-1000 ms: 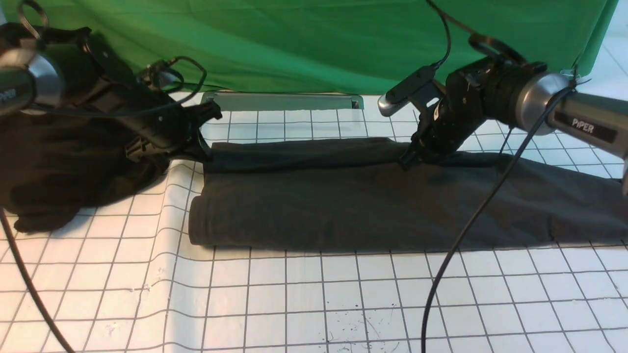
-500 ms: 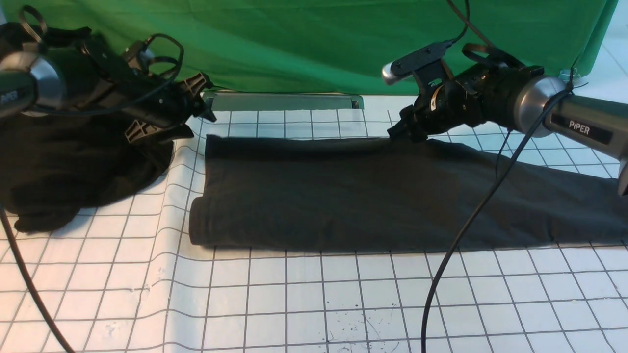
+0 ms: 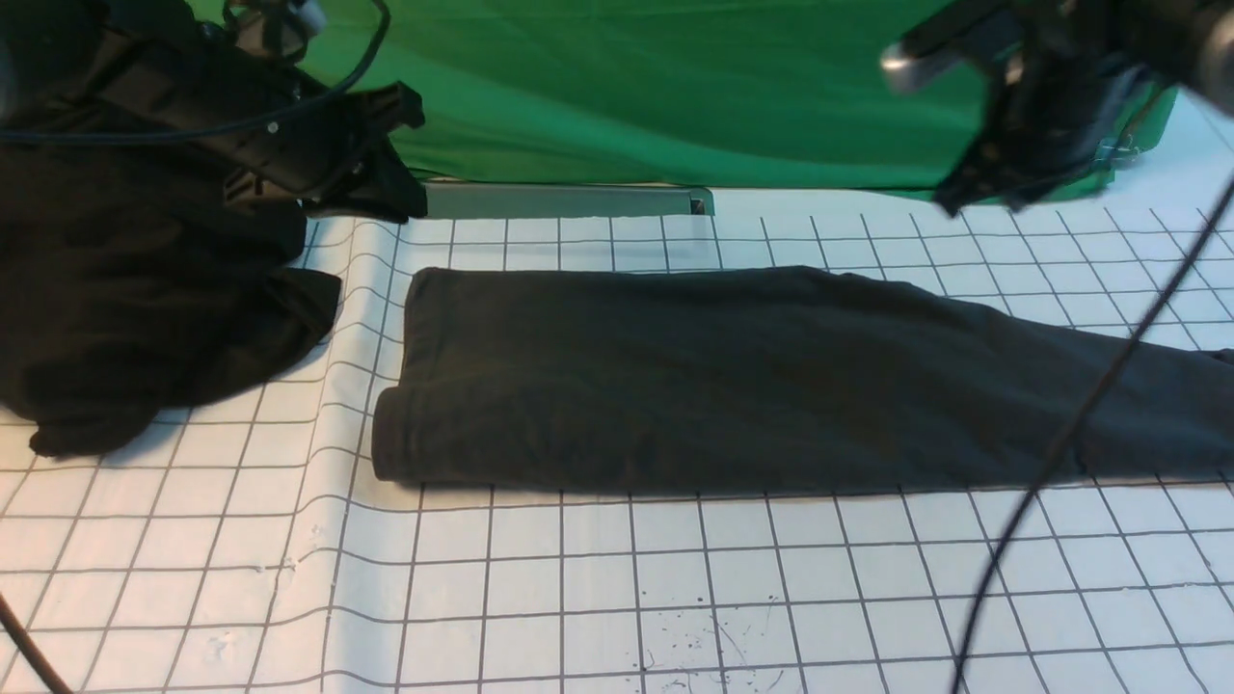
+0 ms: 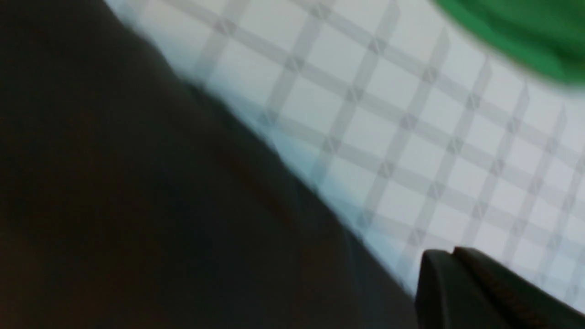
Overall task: Fold a long-sleeved shirt over a white checkered tablecloth.
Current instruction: 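Pull the folded dark garment lengthwise by its ends to straighten it flat on the table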
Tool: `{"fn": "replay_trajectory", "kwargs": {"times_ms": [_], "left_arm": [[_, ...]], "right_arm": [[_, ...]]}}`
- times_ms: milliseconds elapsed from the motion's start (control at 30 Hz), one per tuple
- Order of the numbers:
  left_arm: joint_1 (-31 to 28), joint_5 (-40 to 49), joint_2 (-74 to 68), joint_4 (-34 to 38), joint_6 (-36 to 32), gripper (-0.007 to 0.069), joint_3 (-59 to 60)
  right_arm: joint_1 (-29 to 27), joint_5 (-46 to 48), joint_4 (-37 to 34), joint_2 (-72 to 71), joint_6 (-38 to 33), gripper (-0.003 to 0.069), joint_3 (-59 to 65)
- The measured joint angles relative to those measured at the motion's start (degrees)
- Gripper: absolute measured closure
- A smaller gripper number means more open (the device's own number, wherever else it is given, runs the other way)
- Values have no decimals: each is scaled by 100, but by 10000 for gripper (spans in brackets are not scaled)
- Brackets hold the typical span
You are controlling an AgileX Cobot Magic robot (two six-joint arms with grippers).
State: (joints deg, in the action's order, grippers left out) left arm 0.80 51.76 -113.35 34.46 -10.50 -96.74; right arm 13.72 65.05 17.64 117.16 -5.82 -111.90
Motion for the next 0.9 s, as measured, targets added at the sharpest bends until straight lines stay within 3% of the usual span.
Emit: {"fn": "replay_trajectory", "kwargs": {"times_ms": [100, 300, 400, 433, 533, 633, 767, 900], "left_arm": [[5, 494, 6, -46, -65, 622, 0], [5, 678, 6, -136, -174, 622, 0], [5, 648, 6, -154, -184, 622, 0], [5, 643, 6, -154, -190, 622, 0], [5, 609, 6, -165, -202, 622, 0], [0, 605, 6, -171, -202, 622, 0], [0, 601, 6, -171, -202, 622, 0], [0, 581, 6, -171, -202, 622, 0]], "right_arm": [[-687, 330, -426, -528, 12, 659, 391], [-2049, 159, -1271, -922, 29, 643, 1344], [-2671, -406, -1904, -829, -71, 551, 1779], [-2701, -406, -1938, -817, -69, 542, 1801], [-3016, -757, -2241, -525, -196, 347, 1964], [-3099, -941, -2275, -337, -257, 248, 1970], [-3106, -1161, -2259, -135, -302, 233, 1975], [-3106, -1267, -2259, -72, -378, 301, 1975]]}}
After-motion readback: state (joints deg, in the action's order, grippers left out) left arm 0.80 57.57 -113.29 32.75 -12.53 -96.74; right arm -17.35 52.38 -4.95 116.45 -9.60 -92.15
